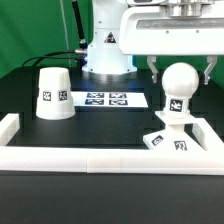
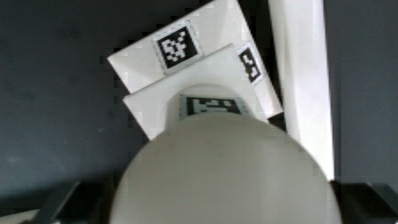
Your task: Assemble lamp
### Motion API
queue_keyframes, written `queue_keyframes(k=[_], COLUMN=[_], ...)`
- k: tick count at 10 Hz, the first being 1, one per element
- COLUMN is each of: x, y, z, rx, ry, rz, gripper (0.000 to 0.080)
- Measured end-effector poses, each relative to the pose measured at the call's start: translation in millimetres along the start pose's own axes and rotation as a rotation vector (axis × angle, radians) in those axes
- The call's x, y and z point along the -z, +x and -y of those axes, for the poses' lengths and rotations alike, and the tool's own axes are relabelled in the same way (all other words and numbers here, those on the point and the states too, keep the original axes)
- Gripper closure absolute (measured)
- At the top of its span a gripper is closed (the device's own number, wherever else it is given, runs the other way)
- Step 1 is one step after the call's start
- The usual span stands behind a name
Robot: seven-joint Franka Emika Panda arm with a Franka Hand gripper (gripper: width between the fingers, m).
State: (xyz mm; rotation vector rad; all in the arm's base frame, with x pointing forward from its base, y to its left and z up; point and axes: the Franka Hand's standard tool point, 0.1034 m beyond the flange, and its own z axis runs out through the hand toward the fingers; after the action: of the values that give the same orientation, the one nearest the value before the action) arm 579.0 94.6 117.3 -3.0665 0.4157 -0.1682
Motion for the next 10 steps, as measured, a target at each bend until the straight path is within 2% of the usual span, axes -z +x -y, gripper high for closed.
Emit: queue_keyframes(k=[3, 5, 6, 10], x=[0.0, -0.3, -0.2, 0.0], y=[0.0, -0.1, 1.5, 2.3], z=[0.0, 0.0, -1.0, 0.5], rx=[-0.009, -0.160, -0.287, -0.575], ry=[0.000, 0.006, 0.024, 0.030], rz=[0.000, 0.002, 0.007, 0.016], gripper=[0.0222, 0.0222, 0.0220, 0.0220])
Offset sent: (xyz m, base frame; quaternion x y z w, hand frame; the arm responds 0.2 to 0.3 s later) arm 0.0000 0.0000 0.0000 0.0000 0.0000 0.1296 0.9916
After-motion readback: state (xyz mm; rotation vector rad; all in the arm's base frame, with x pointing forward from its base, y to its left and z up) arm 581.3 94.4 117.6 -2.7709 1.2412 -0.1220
